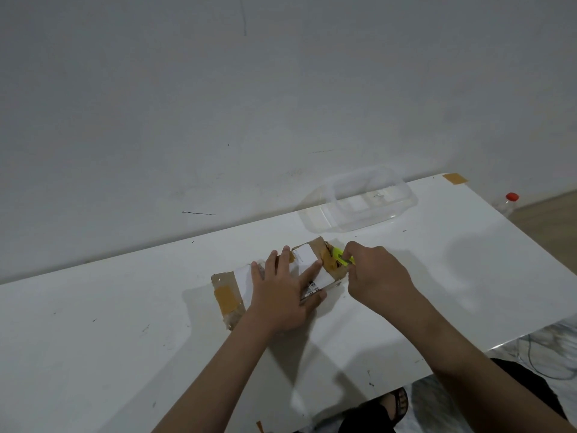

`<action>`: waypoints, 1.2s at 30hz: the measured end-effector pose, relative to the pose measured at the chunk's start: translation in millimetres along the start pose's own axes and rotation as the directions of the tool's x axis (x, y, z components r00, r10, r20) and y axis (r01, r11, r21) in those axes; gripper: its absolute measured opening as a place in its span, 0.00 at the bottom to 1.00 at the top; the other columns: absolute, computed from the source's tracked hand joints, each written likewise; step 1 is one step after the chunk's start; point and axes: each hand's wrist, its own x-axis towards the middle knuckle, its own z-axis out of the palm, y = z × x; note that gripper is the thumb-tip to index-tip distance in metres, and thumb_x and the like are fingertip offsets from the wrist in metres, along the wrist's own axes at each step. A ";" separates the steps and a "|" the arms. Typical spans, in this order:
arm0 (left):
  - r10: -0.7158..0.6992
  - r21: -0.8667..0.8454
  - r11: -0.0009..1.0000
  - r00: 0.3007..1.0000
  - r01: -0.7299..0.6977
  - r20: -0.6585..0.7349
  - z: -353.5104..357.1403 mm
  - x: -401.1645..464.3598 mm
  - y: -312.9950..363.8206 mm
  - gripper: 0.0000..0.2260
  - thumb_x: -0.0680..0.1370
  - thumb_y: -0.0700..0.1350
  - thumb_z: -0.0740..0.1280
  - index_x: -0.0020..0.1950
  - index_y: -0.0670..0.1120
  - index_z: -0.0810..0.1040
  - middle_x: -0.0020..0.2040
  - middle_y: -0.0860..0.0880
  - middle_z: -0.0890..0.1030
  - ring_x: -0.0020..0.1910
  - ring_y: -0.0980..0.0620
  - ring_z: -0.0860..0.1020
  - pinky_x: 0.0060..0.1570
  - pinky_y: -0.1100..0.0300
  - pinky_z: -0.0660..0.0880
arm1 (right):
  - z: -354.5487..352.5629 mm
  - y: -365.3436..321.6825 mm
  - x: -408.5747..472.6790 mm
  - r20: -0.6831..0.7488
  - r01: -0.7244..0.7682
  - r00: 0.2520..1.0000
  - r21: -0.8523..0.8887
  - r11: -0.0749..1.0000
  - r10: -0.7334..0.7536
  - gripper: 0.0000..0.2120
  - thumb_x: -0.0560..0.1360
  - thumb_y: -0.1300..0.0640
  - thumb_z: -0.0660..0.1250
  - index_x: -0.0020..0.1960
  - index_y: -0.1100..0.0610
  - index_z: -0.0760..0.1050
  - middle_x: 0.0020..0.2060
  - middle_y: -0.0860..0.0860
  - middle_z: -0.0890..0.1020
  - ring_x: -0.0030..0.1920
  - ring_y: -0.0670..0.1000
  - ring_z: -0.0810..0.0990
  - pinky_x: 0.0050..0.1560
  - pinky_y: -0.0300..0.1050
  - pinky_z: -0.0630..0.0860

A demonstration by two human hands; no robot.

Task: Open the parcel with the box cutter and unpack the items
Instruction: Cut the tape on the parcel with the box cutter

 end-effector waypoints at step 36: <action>-0.037 -0.036 0.999 0.998 0.035 -0.060 5.7 -0.6 2.0 0.26 0.76 0.68 0.47 0.73 0.68 0.47 0.78 0.43 0.45 0.76 0.39 0.44 0.69 0.35 0.43 | -19.3 -6.2 7.1 0.068 0.023 0.998 -0.084 0.996 -0.017 0.10 0.72 0.62 0.63 0.53 0.55 0.73 0.41 0.50 0.72 0.42 0.52 0.72 0.39 0.43 0.69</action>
